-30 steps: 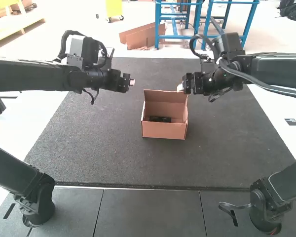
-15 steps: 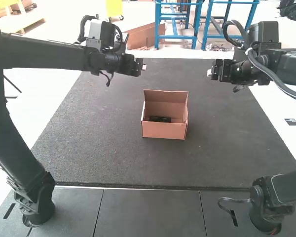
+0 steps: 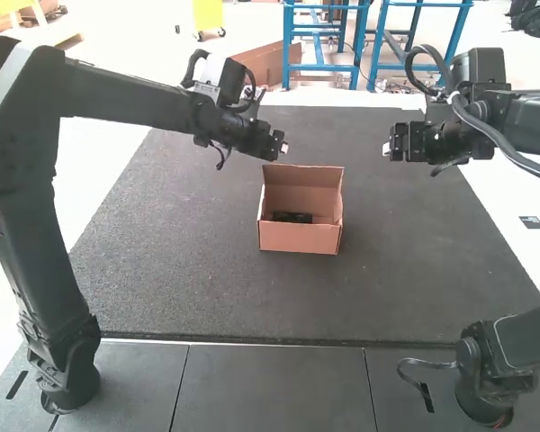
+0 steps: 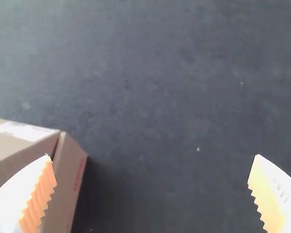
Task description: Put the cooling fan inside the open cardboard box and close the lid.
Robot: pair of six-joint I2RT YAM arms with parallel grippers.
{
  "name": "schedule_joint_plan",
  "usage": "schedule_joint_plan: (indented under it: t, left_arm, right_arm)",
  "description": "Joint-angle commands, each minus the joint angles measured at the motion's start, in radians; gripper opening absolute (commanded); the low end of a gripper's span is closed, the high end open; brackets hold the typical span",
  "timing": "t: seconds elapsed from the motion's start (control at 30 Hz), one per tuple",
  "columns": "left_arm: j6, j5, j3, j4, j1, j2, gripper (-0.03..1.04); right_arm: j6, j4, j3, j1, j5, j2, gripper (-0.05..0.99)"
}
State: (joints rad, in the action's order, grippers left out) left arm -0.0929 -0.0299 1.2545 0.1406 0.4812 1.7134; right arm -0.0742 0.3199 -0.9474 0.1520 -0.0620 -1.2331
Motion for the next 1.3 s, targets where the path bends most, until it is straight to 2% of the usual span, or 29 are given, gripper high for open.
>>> schedule_joint_plan:
  t: [0.0, 0.23, 0.47, 0.6, 0.73, 0.83, 0.97, 1.03, 1.13, 1.2, 1.27]
  left_arm:
    - [0.015, -0.005, 0.019, 0.020, 0.017, 0.002, 0.97]
    - [0.015, -0.005, -0.024, 0.094, 0.022, 0.000, 0.97]
    - [0.027, -0.005, -0.086, 0.080, 0.022, 0.006, 0.97]
    - [0.044, -0.002, -0.170, 0.010, 0.022, 0.031, 0.97]
    - [0.076, -0.001, -0.254, -0.119, 0.017, 0.054, 0.97]
    - [0.087, 0.008, -0.280, -0.157, 0.014, 0.066, 0.97]
    - [0.084, 0.021, -0.218, -0.127, 0.008, 0.006, 0.97]
    - [0.062, 0.022, -0.139, -0.068, -0.010, -0.084, 0.97]
    - [0.051, 0.021, -0.067, -0.042, -0.052, -0.199, 0.97]
    - [0.058, 0.007, -0.066, -0.022, -0.072, -0.250, 0.97]
    - [0.065, -0.024, -0.084, -0.001, -0.082, -0.294, 0.97]
  right_arm:
    - [-0.047, -0.001, -0.040, -0.025, 0.010, -0.026, 0.91]
    - [-0.050, -0.002, -0.085, -0.063, -0.002, -0.089, 0.91]
    - [-0.039, -0.001, -0.106, -0.066, -0.035, -0.118, 0.91]
    - [-0.039, 0.002, -0.108, -0.066, -0.036, -0.121, 0.91]
    - [-0.039, 0.025, -0.108, -0.066, -0.036, -0.121, 0.91]
    - [-0.038, 0.038, -0.108, -0.068, -0.036, -0.118, 0.91]
    - [-0.022, 0.042, -0.116, -0.068, -0.041, -0.115, 0.91]
    - [-0.012, 0.042, -0.122, -0.068, -0.053, -0.115, 0.91]
    - [0.013, 0.041, -0.117, -0.068, -0.090, -0.103, 0.91]
    - [0.016, 0.034, -0.110, -0.060, -0.114, -0.092, 0.91]
    - [0.016, 0.004, -0.102, -0.057, -0.114, -0.085, 0.91]
